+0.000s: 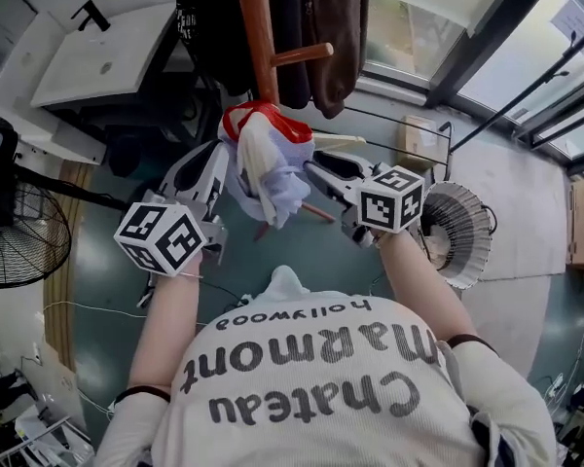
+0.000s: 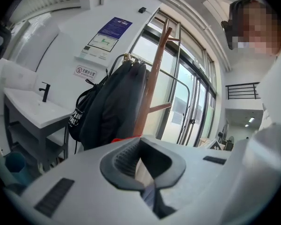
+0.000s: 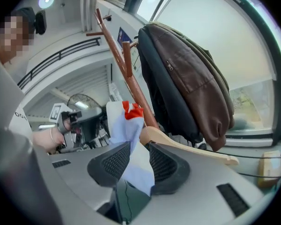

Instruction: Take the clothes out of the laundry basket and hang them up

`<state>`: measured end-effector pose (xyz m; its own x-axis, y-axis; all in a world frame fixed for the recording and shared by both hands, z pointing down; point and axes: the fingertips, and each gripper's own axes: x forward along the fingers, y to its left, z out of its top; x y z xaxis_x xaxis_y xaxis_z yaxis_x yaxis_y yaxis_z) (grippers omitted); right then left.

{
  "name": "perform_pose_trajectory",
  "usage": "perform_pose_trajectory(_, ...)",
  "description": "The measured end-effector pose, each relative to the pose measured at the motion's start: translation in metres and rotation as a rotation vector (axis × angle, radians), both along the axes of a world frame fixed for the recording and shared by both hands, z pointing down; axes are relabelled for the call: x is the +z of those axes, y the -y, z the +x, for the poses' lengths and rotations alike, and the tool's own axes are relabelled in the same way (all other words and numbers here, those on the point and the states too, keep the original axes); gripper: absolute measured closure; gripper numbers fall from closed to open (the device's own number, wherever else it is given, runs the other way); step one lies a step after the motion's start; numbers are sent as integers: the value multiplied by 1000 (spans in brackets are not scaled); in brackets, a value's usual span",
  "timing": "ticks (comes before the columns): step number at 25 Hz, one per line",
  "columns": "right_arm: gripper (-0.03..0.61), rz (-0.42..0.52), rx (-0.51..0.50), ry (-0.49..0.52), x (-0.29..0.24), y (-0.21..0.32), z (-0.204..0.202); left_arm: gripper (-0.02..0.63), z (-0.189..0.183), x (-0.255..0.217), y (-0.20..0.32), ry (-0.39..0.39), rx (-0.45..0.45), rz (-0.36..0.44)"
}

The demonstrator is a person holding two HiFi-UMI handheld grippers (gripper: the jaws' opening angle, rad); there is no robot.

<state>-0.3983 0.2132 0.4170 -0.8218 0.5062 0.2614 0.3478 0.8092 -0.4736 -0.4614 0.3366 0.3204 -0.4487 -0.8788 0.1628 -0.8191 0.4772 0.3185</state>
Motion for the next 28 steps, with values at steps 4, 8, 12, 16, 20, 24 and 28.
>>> perform_pose_trajectory(4, 437, 143, -46, -25, 10, 12, 34, 604, 24, -12, 22, 19, 0, 10)
perform_pose_trajectory(8, 471, 195, 2, -50, 11, 47, 73, 604, 57, -19, 55, 20, 42, 11)
perform_pose_trajectory(12, 518, 187, 133, -76, 7, 100, 116, 604, 93, -18, 96, 3, 105, 17)
perform_pose_trajectory(16, 539, 107, 304, -84, -3, 163, 167, 604, 133, -12, 143, -31, 182, 26)
perform_pose_trajectory(20, 543, 73, 515, -100, -12, 234, 237, 604, 179, -8, 200, -34, 289, 24)
perform_pose_trajectory(24, 545, 86, 675, -114, -16, 288, 308, 604, 223, -2, 251, -47, 367, 20)
perform_pose_trajectory(28, 545, 78, 796, -140, -11, 326, 377, 604, 270, 5, 296, -68, 450, 19)
